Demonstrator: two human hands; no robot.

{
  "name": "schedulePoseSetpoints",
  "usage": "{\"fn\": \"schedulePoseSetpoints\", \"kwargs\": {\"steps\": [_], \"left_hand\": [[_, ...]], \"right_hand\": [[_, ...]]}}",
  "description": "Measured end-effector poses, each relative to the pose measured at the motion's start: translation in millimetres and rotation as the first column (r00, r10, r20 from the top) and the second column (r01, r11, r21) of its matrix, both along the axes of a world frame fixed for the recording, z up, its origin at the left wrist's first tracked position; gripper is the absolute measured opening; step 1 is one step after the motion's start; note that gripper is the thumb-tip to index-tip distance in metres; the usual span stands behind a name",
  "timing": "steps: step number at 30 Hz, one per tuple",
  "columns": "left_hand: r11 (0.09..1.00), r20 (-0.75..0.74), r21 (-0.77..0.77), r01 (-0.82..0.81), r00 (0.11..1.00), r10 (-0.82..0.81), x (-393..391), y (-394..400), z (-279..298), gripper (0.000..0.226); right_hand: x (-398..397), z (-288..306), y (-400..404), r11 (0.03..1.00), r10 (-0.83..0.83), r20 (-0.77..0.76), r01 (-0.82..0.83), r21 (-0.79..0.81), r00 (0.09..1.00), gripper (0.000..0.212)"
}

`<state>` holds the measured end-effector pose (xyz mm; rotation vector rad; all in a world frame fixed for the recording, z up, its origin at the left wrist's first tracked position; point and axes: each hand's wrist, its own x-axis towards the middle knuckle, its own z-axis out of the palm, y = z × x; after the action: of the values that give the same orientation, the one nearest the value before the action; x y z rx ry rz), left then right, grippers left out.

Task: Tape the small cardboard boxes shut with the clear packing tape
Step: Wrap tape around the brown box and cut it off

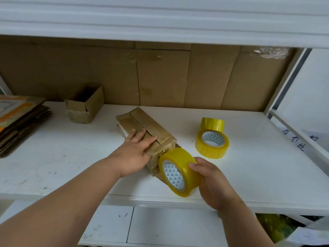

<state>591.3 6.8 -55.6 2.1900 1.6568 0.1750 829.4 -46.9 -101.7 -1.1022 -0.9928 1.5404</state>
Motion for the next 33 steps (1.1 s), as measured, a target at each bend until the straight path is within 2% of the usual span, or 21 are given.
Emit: {"fn": "schedulePoseSetpoints", "kwargs": {"steps": [3,5,9,16,19,22,24,30,33], "left_hand": [[0.999,0.026,-0.045,-0.003,1.000,0.004,0.6,6.5,2.1,0.071],[1.000,0.020,-0.013,-0.004,1.000,0.004,2.1,15.5,3.0,0.078],[0.993,-0.061,0.116,0.021,0.998,-0.014,-4.3,34.2,-1.2,0.065],[0.985,-0.143,0.134,0.112,0.985,-0.092,-21.9,42.7,-6.6,0.049],[0.987,-0.163,0.098,0.126,0.981,-0.109,-19.8,48.8,-6.4,0.048],[0.986,-0.188,0.075,0.149,0.973,-0.133,-17.7,50.6,-3.7,0.048],[0.985,-0.191,0.056,0.161,0.970,-0.148,-22.1,52.5,0.9,0.048],[0.984,-0.267,0.074,0.160,0.954,-0.135,-44.0,62.8,9.5,0.049],[0.984,-0.315,0.127,0.122,0.946,-0.077,-48.7,62.8,14.1,0.049]], "right_hand": [[-9.8,2.3,-3.9,1.000,-0.028,-0.041,0.028,0.003,0.999,0.044],[-18.9,4.3,-5.7,1.000,-0.026,-0.059,0.027,0.010,0.998,0.032],[-39.5,7.4,-8.0,0.999,-0.048,-0.075,0.048,-0.001,0.996,0.022],[-69.0,11.8,-4.4,0.999,-0.025,0.170,0.021,0.026,0.985,0.009],[-72.4,10.8,-6.3,0.998,-0.063,0.224,0.056,0.040,0.973,0.010],[-73.9,8.2,-11.3,0.994,-0.109,0.269,0.101,0.045,0.957,0.035],[-77.3,6.7,-14.6,0.992,-0.122,0.296,0.110,0.057,0.947,0.034],[-90.0,8.1,-10.8,0.996,-0.081,0.288,0.066,0.061,0.954,0.025],[-101.0,11.0,-4.7,1.000,0.005,0.125,-0.002,-0.024,0.992,0.004]]}}
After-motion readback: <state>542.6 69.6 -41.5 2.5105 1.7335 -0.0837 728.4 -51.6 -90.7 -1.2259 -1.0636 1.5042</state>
